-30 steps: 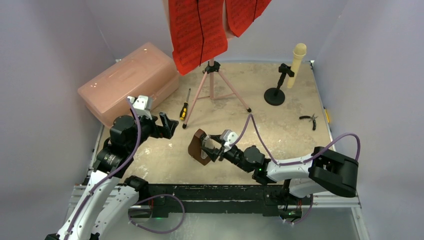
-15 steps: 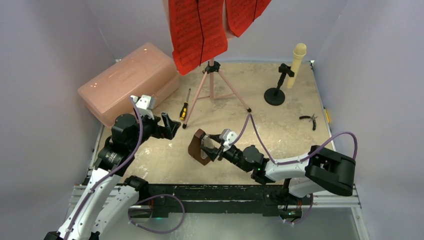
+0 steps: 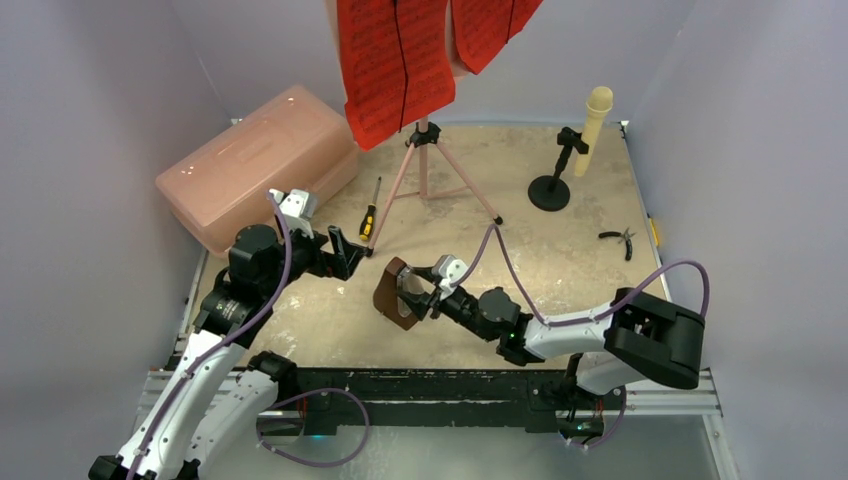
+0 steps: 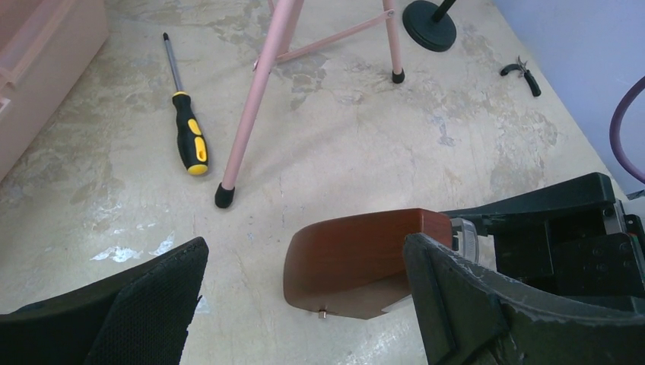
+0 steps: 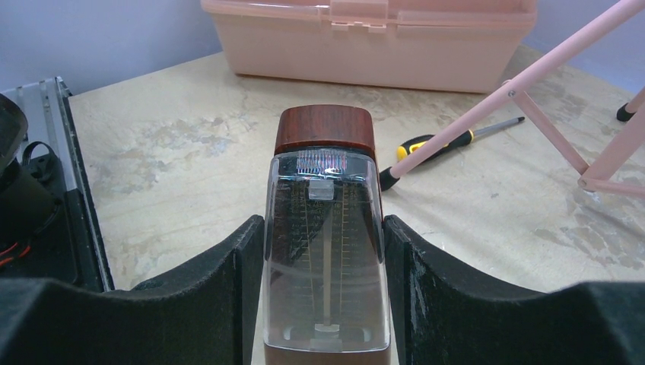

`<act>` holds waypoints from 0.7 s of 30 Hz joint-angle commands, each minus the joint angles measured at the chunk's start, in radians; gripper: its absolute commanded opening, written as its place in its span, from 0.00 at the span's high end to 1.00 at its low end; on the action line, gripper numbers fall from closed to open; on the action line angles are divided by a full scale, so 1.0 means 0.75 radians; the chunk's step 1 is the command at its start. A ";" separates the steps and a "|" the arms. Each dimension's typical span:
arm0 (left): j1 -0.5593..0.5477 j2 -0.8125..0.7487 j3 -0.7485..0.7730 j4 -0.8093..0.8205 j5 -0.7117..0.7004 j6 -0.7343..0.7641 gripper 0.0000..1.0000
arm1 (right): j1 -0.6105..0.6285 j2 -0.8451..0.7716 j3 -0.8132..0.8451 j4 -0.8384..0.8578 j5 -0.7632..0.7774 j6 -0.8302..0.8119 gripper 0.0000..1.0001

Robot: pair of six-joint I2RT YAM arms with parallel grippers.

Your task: Pack up the instrument practice props

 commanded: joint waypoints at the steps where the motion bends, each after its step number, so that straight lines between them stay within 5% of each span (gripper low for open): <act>1: 0.012 -0.003 0.000 0.047 0.025 -0.010 0.01 | 0.008 0.047 0.044 -0.175 0.035 0.040 0.63; 21: 0.012 0.104 -0.005 0.093 0.135 -0.038 0.01 | 0.009 0.137 0.202 -0.426 0.014 0.043 0.53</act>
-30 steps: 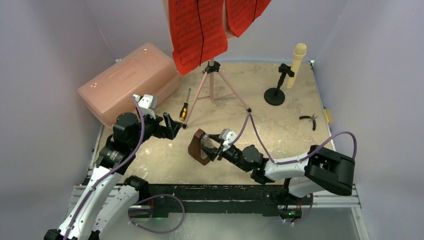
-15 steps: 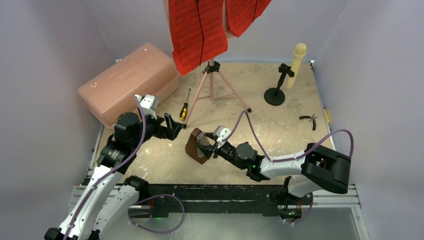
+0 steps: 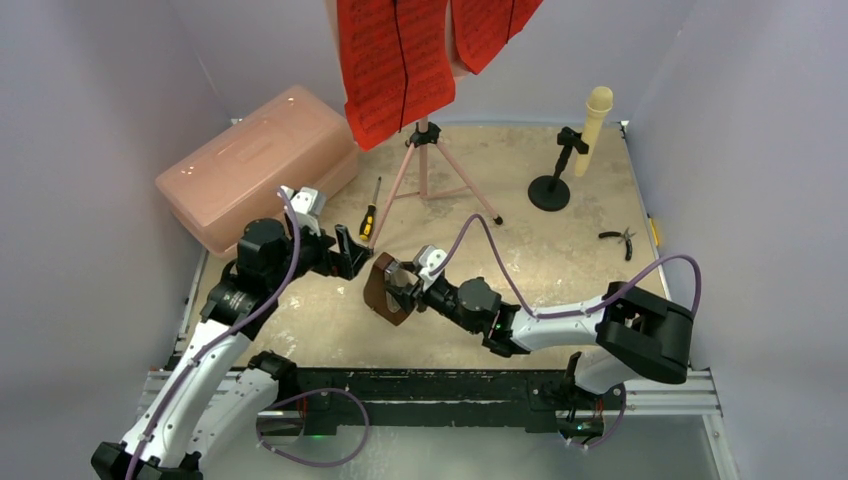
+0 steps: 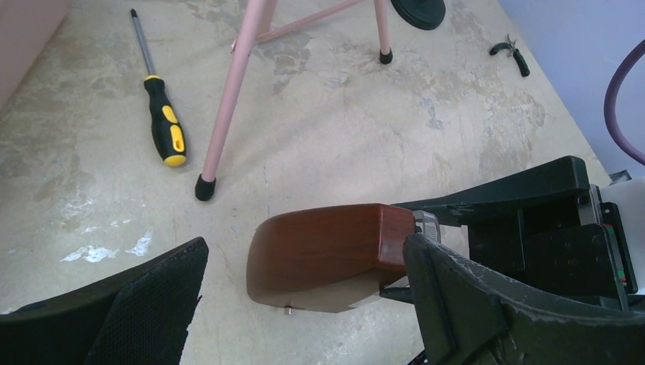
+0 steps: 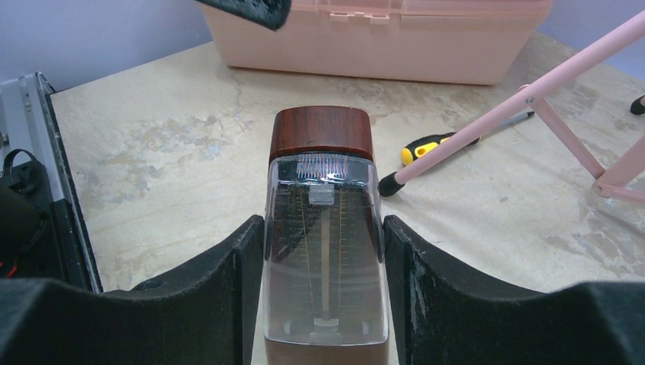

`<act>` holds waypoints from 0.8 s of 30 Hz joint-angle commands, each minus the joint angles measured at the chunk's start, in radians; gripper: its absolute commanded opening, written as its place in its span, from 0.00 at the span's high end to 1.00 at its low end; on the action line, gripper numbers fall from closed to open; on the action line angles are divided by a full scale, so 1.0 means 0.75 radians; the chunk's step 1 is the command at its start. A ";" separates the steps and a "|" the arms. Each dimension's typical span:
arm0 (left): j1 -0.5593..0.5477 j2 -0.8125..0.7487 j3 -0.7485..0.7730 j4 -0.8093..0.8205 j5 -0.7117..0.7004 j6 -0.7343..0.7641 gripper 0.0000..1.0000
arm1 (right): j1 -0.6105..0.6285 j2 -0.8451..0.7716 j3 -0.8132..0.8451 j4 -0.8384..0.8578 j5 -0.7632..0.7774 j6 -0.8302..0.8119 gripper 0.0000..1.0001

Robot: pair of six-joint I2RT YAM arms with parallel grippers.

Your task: Pack up the instrument practice props

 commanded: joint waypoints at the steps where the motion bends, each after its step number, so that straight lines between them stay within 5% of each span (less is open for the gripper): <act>1: 0.011 0.061 -0.002 0.086 0.093 -0.032 0.01 | 0.006 0.052 0.021 -0.240 -0.010 0.024 0.52; 11: -0.034 0.093 0.024 0.135 0.159 -0.056 0.01 | 0.006 0.067 0.057 -0.267 -0.012 0.012 0.43; 24: -0.297 0.216 0.154 -0.012 -0.107 0.010 0.01 | 0.007 0.038 0.067 -0.279 0.009 0.004 0.32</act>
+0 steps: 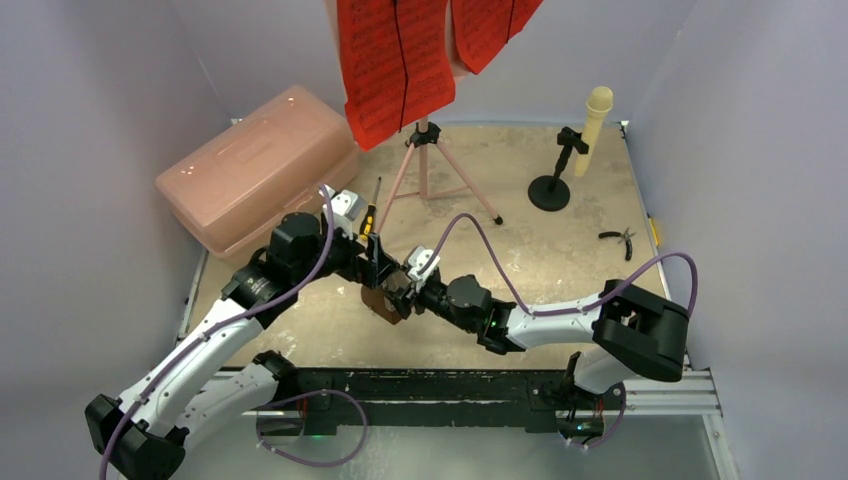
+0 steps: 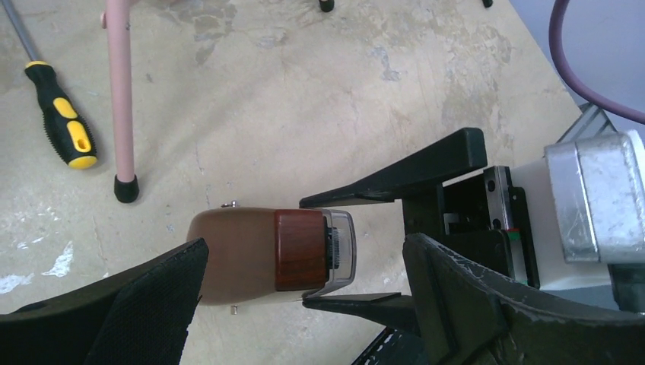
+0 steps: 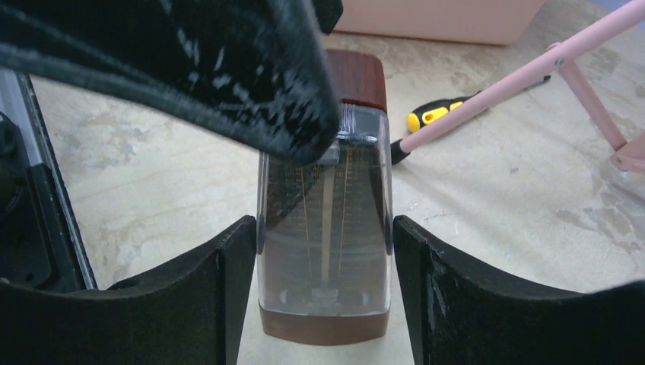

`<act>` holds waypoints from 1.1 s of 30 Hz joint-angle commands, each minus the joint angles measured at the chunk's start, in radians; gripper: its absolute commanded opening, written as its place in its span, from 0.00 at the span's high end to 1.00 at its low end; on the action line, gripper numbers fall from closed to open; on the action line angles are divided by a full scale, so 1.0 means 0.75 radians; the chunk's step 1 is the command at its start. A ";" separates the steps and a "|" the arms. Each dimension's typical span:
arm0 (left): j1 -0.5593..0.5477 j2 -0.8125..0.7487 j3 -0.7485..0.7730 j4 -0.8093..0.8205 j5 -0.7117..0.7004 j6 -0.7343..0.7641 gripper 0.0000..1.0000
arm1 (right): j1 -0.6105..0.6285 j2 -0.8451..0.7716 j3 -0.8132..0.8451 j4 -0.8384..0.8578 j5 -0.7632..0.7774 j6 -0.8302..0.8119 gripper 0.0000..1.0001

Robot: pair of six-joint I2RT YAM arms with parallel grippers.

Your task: Pack up the instrument practice props

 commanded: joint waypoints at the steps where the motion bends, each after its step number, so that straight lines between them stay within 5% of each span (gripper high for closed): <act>1: -0.022 0.023 0.090 -0.036 -0.091 0.034 0.01 | 0.006 0.009 0.001 -0.108 0.012 0.003 0.32; 22: -0.069 0.166 0.130 -0.135 -0.163 0.113 0.01 | 0.006 0.006 -0.015 -0.070 0.014 0.014 0.23; 33: -0.068 0.201 0.098 -0.108 -0.106 0.153 0.20 | 0.008 0.003 -0.009 -0.080 0.016 0.010 0.22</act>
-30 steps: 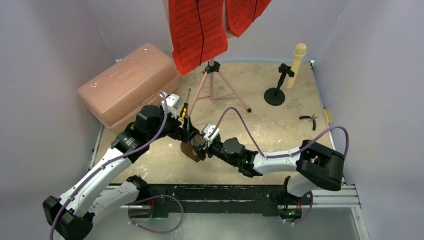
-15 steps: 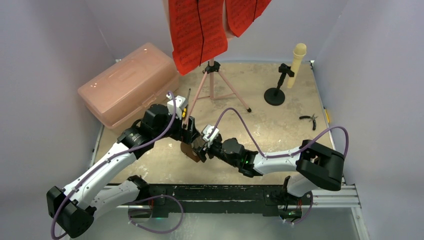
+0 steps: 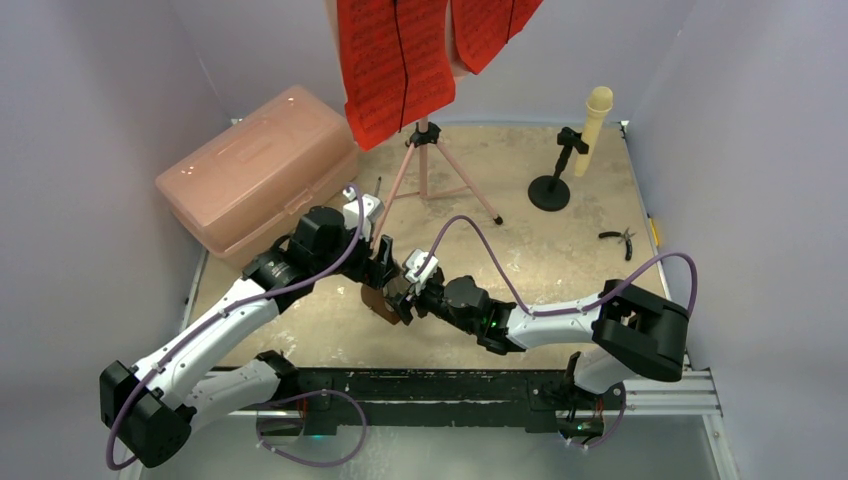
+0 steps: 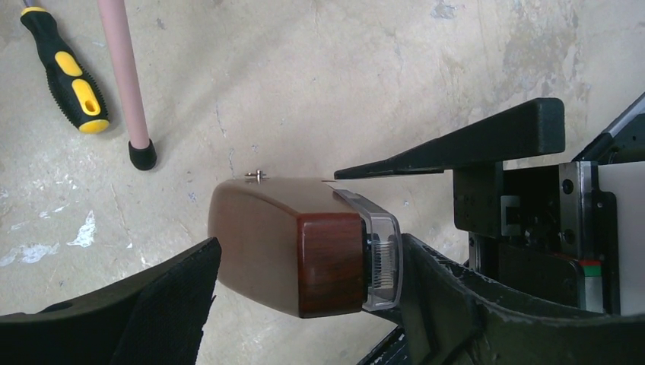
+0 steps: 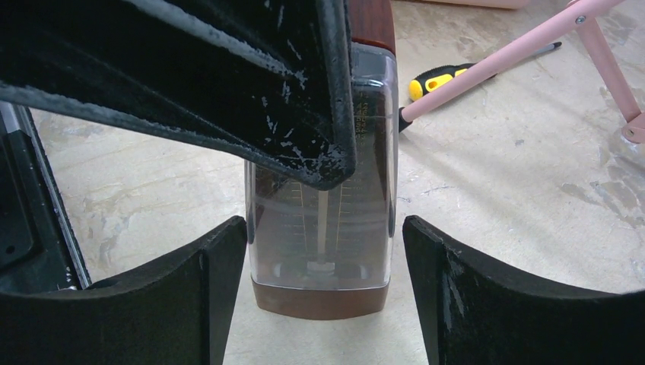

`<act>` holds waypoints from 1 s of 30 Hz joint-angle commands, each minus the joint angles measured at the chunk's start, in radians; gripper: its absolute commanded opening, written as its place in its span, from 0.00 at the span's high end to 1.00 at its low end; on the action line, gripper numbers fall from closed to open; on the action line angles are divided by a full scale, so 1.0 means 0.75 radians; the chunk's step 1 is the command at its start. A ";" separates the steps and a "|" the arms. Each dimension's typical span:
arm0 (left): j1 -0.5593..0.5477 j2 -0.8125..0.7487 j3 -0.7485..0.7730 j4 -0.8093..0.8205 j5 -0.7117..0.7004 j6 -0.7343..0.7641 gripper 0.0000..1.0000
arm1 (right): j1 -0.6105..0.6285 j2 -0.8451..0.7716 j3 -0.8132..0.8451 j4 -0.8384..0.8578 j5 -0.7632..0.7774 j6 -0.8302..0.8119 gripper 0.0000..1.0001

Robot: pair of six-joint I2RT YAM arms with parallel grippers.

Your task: Pack up the instrument practice props

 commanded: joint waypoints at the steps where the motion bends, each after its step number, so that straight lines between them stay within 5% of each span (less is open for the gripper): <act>1: -0.003 0.001 0.022 0.023 0.024 0.048 0.23 | 0.006 0.002 -0.004 0.022 0.016 0.008 0.22; 10: -0.003 0.005 0.007 0.035 0.097 0.072 0.55 | 0.006 -0.003 -0.014 0.056 0.018 0.003 0.20; 16: -0.003 0.003 0.000 0.036 0.109 0.078 0.62 | 0.006 -0.034 -0.042 0.098 0.017 0.005 0.20; 30: 0.003 -0.200 0.009 0.028 -0.112 0.020 0.08 | 0.007 -0.164 -0.116 0.196 0.013 -0.008 0.11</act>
